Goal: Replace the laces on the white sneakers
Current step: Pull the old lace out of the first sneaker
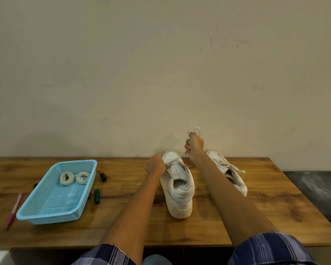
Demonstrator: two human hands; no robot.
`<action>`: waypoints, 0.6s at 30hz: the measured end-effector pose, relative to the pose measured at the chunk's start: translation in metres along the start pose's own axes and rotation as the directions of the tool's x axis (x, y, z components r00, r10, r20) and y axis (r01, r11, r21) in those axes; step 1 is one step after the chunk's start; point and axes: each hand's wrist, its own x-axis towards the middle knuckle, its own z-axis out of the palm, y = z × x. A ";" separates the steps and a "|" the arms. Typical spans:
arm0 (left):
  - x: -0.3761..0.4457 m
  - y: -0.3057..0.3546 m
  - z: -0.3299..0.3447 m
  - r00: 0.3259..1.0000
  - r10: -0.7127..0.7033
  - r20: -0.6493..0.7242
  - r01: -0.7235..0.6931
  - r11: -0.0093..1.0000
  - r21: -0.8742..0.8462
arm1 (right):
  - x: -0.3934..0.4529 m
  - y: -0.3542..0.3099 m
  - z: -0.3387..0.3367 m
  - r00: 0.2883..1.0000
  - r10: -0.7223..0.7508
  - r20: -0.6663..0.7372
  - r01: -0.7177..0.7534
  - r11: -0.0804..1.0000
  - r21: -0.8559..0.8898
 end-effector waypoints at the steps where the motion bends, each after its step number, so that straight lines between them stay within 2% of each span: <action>1: 0.000 0.000 0.000 1.000 0.000 0.003 0.000 1.000 -0.001 | 0.000 0.007 0.003 0.990 -0.112 0.079 0.128 0.961 -0.243; 2: 0.000 0.000 0.000 1.000 0.001 0.006 -0.001 1.000 0.001 | 0.001 0.016 0.004 0.956 -0.203 0.213 0.287 0.805 -0.519; 3: -0.001 0.000 0.000 1.000 0.002 0.005 -0.002 1.000 0.003 | -0.003 0.023 0.005 0.924 -0.186 0.333 0.379 0.551 -0.743; 4: 0.000 0.000 0.000 1.000 0.001 -0.002 -0.001 1.000 0.003 | -0.005 0.029 0.006 0.907 -0.126 0.401 0.420 0.283 -0.862; 5: 0.000 0.000 0.000 1.000 0.000 -0.012 0.000 1.000 0.002 | -0.007 0.035 0.007 0.903 -0.075 0.422 0.427 0.083 -0.900; 6: 0.001 -0.001 0.001 1.000 0.001 -0.022 -0.001 1.000 0.002 | -0.008 0.039 0.007 0.902 -0.058 0.428 0.427 -0.031 -0.904; 7: 0.000 -0.001 0.002 1.000 0.003 -0.031 -0.003 1.000 0.007 | -0.011 0.041 0.009 0.901 -0.059 0.429 0.424 -0.088 -0.901; 10: -0.001 -0.002 0.002 0.999 0.004 -0.051 -0.002 1.000 0.029 | -0.018 0.042 0.014 0.873 -0.100 0.477 0.450 -0.214 -0.867; 13: -0.001 -0.002 0.003 0.998 0.002 -0.056 0.000 0.999 0.037 | -0.019 0.040 0.015 0.878 -0.066 0.474 0.451 -0.222 -0.865; 15: -0.001 -0.002 0.003 0.999 0.000 -0.055 0.002 0.999 0.042 | -0.021 0.039 0.014 0.881 -0.033 0.472 0.461 -0.161 -0.872; 18: -0.001 -0.002 0.002 0.999 -0.009 -0.052 0.011 0.999 0.042 | -0.018 0.038 0.009 0.883 -0.016 0.469 0.469 0.040 -0.882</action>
